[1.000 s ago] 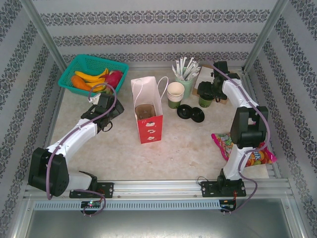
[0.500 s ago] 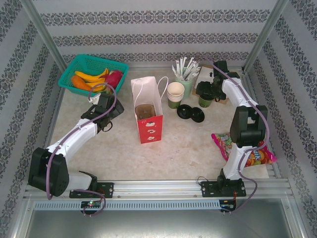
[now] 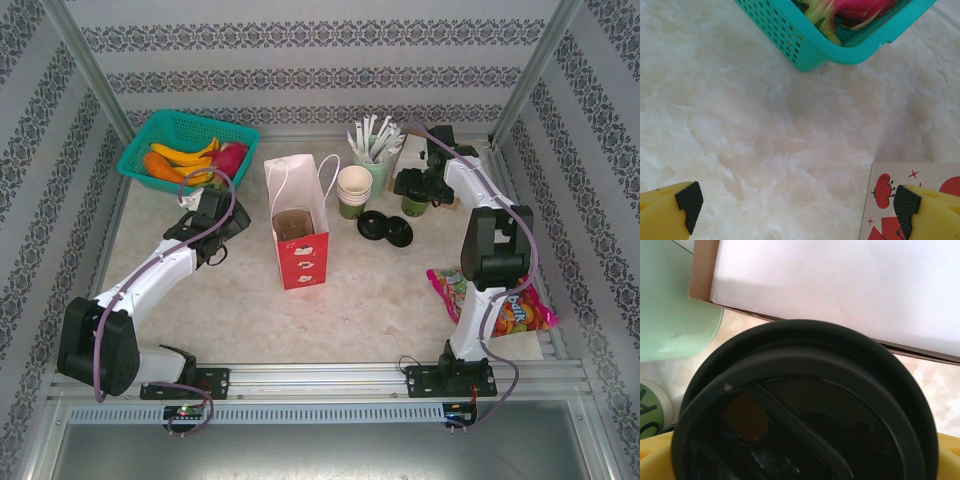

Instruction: Pack the takeout coffee

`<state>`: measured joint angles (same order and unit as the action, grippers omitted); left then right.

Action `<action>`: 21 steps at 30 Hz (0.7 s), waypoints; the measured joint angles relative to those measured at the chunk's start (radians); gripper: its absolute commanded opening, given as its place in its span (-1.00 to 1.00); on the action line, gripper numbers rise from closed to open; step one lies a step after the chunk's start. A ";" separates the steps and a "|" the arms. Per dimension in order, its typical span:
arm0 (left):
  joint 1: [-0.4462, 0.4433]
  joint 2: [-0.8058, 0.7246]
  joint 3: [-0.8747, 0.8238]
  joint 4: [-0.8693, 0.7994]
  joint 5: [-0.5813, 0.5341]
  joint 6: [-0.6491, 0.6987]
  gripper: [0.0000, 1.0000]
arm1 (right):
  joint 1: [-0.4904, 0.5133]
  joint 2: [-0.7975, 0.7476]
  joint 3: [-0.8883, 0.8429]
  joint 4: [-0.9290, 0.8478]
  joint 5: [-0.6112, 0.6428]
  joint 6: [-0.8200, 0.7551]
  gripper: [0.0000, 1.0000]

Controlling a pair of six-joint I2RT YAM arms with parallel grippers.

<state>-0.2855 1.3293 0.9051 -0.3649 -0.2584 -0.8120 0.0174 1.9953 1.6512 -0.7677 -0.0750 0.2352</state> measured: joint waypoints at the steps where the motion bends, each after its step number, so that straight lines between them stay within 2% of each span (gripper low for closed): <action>1: 0.000 0.000 0.000 0.000 0.001 0.000 0.99 | 0.000 0.002 0.002 0.000 0.004 0.000 0.90; 5: 0.000 0.000 0.000 0.000 0.003 0.000 0.99 | 0.000 0.003 0.005 0.000 0.023 -0.004 0.75; 12: 0.000 0.000 0.001 -0.001 0.004 0.001 0.99 | 0.000 -0.009 -0.011 0.005 0.042 -0.003 0.67; 21: 0.002 -0.024 0.047 -0.005 0.039 0.028 0.99 | 0.011 -0.235 -0.227 0.008 0.060 0.021 0.67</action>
<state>-0.2832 1.3048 0.9524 -0.3695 -0.2199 -0.7837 0.0280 1.7607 1.4239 -0.7593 -0.0151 0.2562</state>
